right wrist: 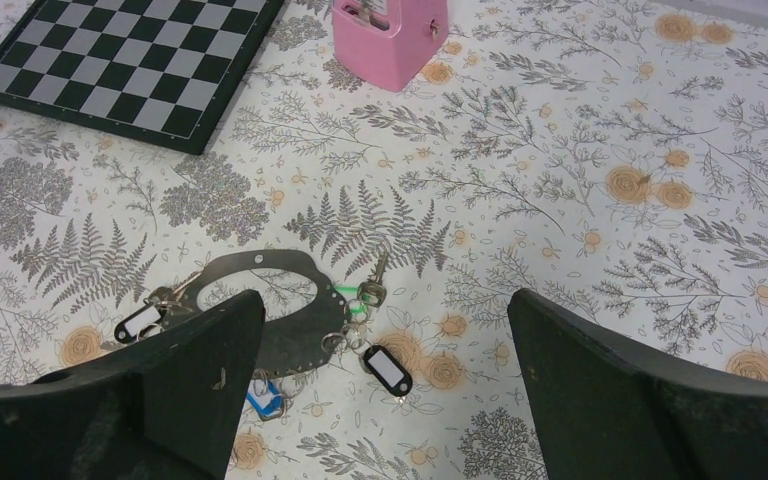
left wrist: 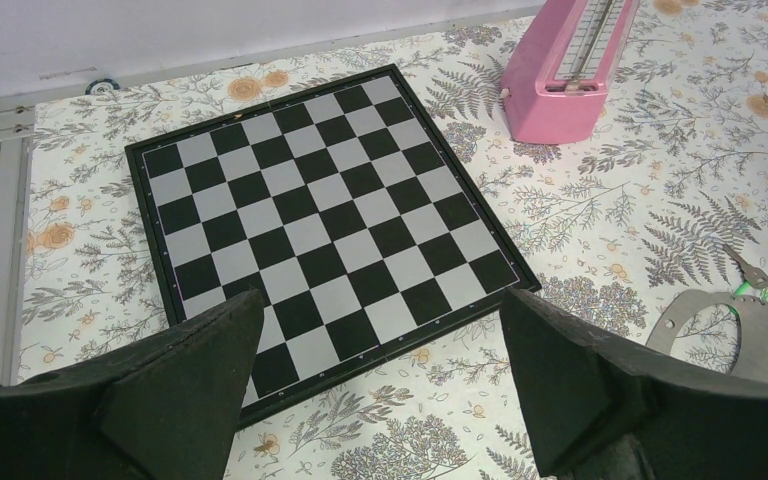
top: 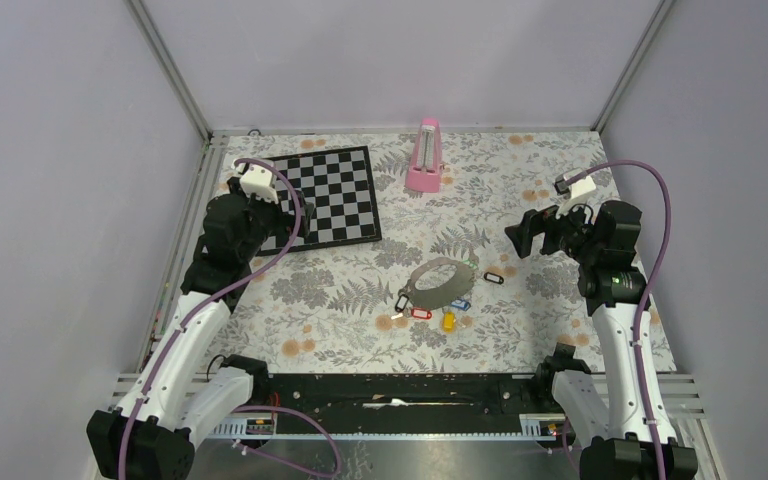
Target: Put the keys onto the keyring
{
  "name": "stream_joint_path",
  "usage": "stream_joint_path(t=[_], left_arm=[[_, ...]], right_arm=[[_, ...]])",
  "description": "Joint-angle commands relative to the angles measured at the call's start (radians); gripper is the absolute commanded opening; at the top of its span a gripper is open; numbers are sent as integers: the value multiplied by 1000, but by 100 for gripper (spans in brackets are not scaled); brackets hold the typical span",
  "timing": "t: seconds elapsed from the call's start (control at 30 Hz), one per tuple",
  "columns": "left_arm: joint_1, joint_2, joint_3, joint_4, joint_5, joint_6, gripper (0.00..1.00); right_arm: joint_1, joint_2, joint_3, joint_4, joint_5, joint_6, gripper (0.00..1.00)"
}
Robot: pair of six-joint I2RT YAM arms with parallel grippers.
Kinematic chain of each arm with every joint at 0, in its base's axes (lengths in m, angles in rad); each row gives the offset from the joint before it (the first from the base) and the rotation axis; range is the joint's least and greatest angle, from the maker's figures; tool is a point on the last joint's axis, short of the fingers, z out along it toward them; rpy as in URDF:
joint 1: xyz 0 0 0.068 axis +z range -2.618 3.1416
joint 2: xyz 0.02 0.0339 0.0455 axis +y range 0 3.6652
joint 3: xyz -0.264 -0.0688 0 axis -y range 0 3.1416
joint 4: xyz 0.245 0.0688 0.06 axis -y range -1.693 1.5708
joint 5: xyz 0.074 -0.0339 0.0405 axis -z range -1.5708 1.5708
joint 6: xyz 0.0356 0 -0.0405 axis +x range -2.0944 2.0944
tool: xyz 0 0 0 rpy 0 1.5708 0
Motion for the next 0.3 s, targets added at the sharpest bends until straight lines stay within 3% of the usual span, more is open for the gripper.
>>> stream_joint_path(t=[0.0, 0.27], left_arm=[[7, -7, 5, 19, 16, -9, 99], [9, -2, 4, 19, 21, -9, 99]], right_arm=[[-3, -13, -4, 26, -12, -8, 100], [-3, -7, -6, 34, -6, 1, 100]])
